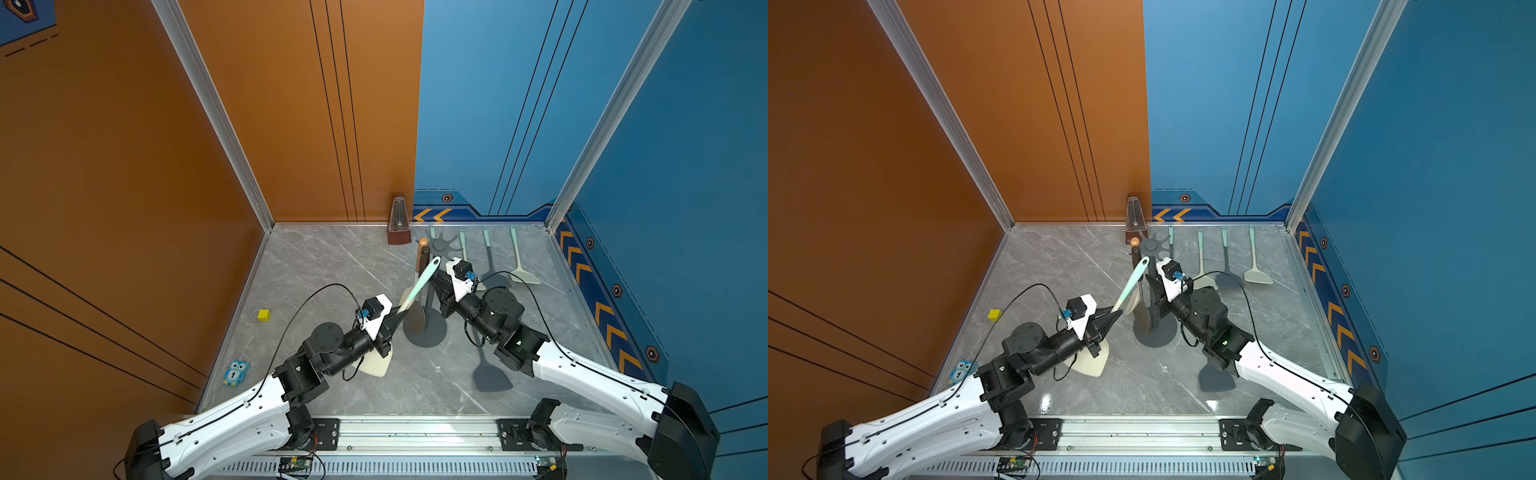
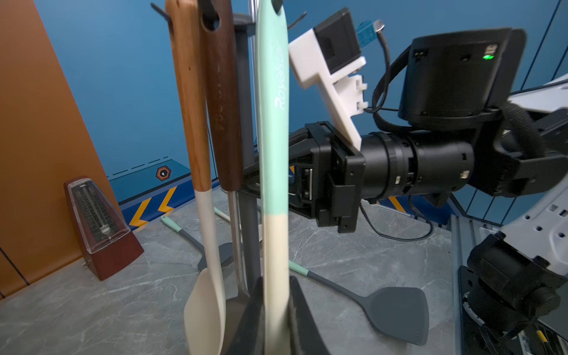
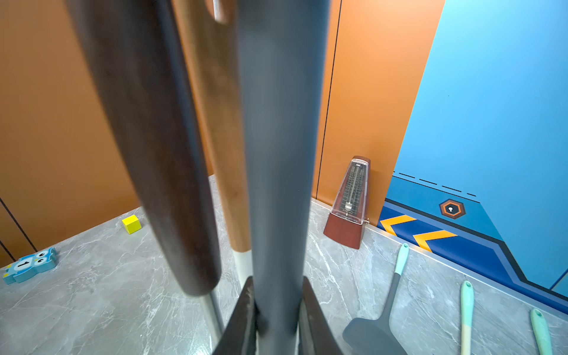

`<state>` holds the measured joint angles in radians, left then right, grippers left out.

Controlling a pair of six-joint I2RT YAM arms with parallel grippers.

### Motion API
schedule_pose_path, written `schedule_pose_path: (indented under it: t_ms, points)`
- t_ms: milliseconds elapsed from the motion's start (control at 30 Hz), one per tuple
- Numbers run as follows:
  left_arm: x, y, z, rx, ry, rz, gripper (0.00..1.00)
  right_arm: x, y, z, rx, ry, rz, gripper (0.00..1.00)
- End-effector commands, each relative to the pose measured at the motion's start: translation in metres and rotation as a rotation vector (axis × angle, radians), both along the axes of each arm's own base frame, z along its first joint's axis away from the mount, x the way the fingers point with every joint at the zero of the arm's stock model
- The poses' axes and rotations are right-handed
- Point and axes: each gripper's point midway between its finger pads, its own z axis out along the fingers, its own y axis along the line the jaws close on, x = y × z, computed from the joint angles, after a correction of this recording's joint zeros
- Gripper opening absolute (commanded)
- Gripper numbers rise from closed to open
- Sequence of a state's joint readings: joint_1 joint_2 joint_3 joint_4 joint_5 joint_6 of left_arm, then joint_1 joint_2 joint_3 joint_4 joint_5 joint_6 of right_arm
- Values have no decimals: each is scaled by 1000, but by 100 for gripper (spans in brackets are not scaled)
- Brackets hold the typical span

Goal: Take the spatula off the kitchen utensil rack
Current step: Take off the spatula from the rack.

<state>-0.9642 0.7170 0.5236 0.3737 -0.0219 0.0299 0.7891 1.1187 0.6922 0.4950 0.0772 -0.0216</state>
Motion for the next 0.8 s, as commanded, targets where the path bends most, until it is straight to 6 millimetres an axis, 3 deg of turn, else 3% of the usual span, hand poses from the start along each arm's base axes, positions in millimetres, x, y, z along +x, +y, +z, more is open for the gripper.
schedule_pose_path:
  t_ms: [0,167,667,767]
  points:
    - [-29,19,71,-174,-209,-39,0,13,-14,-27,-75,38,-90,0]
    - [-26,29,72,-187,-215,14,0,13,-16,-26,-67,41,-95,0]
    - [27,56,59,-188,-114,287,0,14,-16,-26,-48,56,-92,0]
    - [42,58,46,-155,-60,317,0,14,-16,-26,-48,58,-88,0]
